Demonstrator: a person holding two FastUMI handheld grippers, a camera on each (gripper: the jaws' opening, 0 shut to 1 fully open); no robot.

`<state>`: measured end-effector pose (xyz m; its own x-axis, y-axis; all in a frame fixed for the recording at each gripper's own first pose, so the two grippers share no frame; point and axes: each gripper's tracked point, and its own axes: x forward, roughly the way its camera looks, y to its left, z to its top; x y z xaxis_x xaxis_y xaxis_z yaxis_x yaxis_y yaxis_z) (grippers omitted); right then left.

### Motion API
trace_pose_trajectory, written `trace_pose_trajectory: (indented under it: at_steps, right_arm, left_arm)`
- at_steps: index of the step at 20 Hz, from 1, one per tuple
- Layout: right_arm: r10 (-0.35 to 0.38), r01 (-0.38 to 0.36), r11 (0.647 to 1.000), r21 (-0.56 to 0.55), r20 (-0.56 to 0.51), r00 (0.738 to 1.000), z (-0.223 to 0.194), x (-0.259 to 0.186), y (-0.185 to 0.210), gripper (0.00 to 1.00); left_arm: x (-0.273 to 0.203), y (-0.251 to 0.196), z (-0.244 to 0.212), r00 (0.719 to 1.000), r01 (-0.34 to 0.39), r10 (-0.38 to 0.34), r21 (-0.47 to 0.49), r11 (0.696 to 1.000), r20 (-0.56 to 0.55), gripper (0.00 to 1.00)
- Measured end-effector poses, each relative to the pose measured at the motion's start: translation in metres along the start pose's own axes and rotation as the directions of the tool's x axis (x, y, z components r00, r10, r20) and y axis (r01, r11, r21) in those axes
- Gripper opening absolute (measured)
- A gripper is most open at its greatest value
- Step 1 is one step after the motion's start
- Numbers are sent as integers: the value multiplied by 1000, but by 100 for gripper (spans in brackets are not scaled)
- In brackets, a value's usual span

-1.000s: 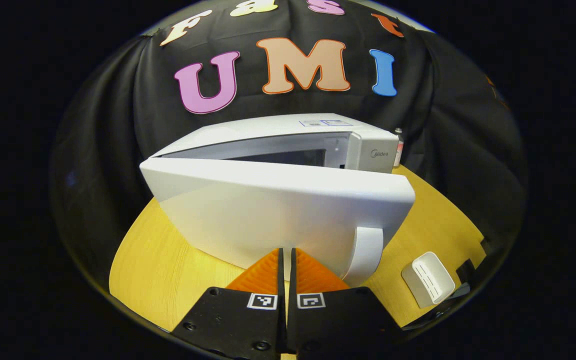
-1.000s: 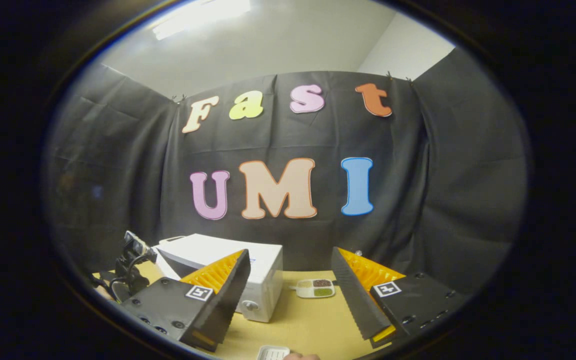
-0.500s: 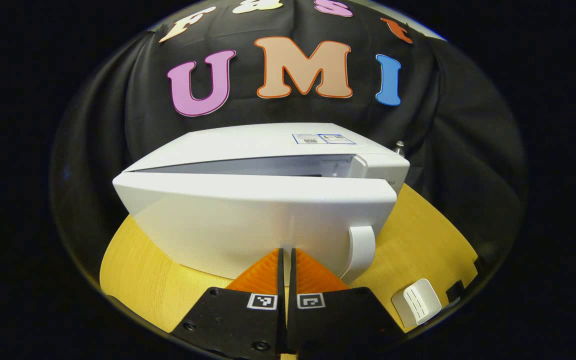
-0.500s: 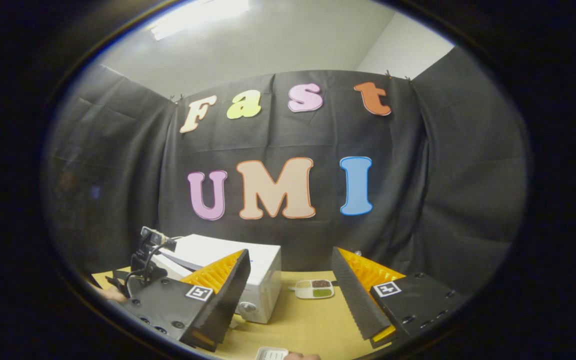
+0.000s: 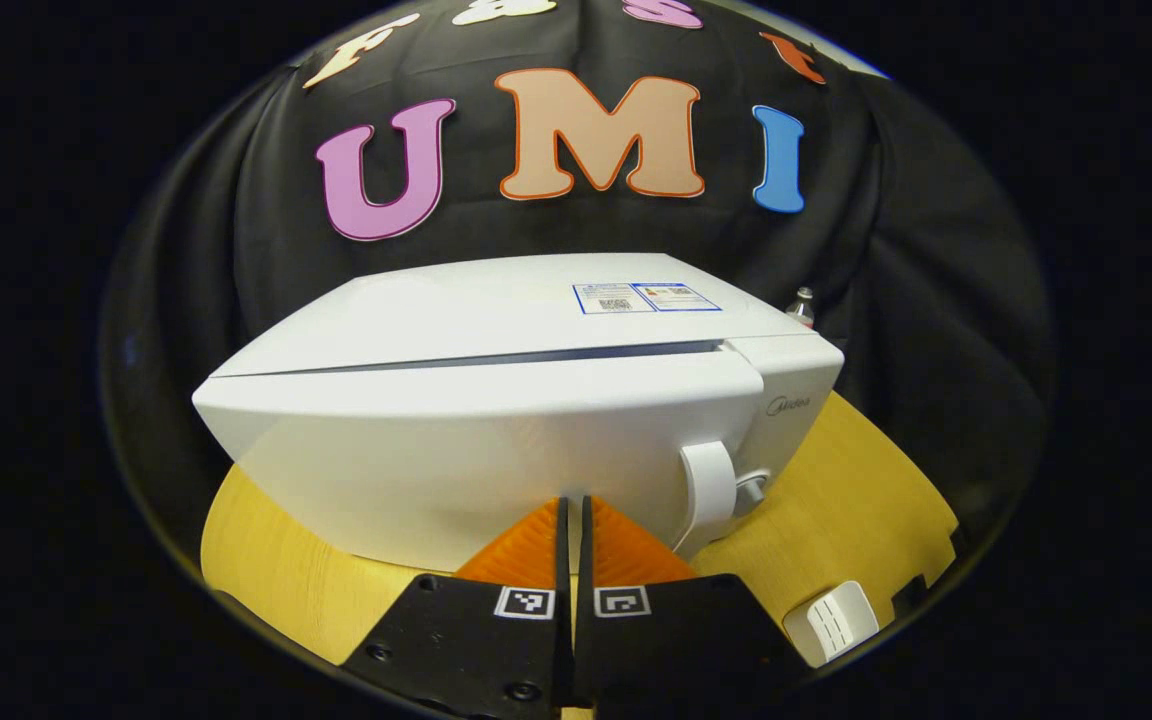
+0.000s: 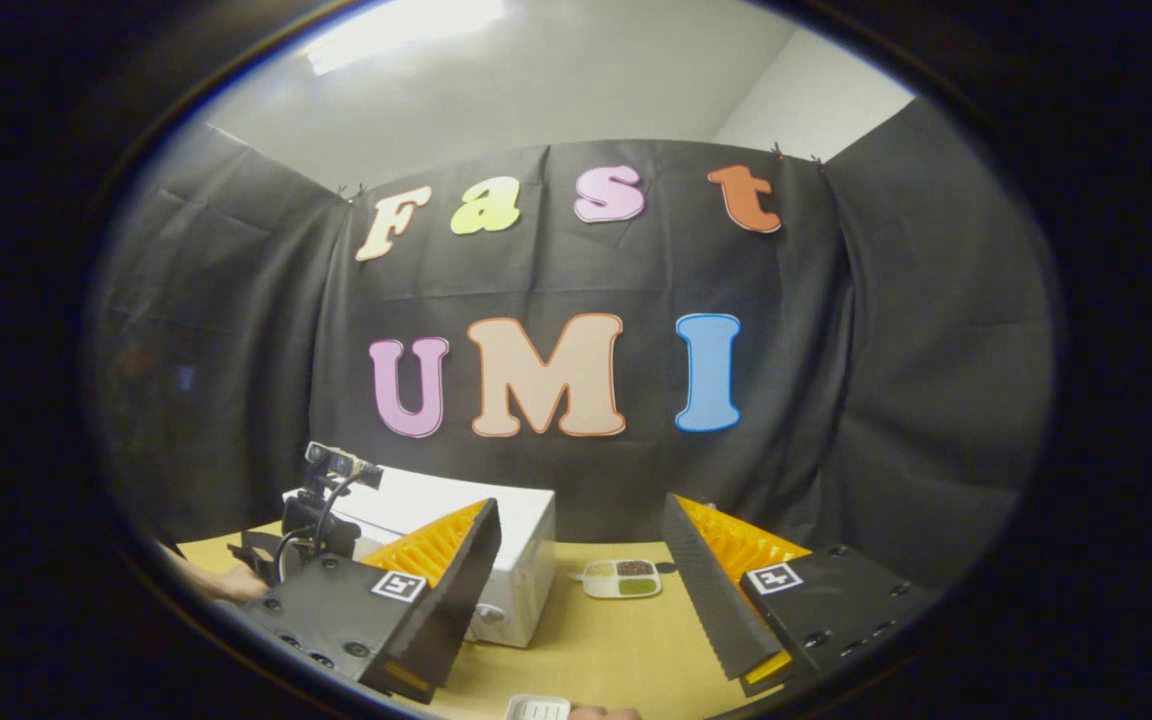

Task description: Open the microwave oven with the left hand, put the food in, and close the microwave oven.

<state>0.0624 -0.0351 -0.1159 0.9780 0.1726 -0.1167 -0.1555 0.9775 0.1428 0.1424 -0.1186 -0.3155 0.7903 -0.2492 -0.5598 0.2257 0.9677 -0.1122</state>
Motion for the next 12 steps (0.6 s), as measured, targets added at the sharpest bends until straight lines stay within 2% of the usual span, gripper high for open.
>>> trace_pose_trajectory:
  at_steps: [4, 9, 12]
  right_arm:
    - [0, 0, 1000, 4, -4, 1000, 0, 2, 3, 92]
    - [8, -8, 1000, 7, -21, 1000, -3, 1, 9, 92]
    - [3, -3, 1000, -9, -29, 1000, -7, -3, 8, 92]
  left_arm:
    - [3, 0, 3, 1000, -3, 3, 10, 1000, 10, 0]
    - [15, -14, -4, 999, 16, -17, -28, 999, -42, 0]
    - [13, -17, -3, 999, 19, -18, 45, 999, -27, 0]
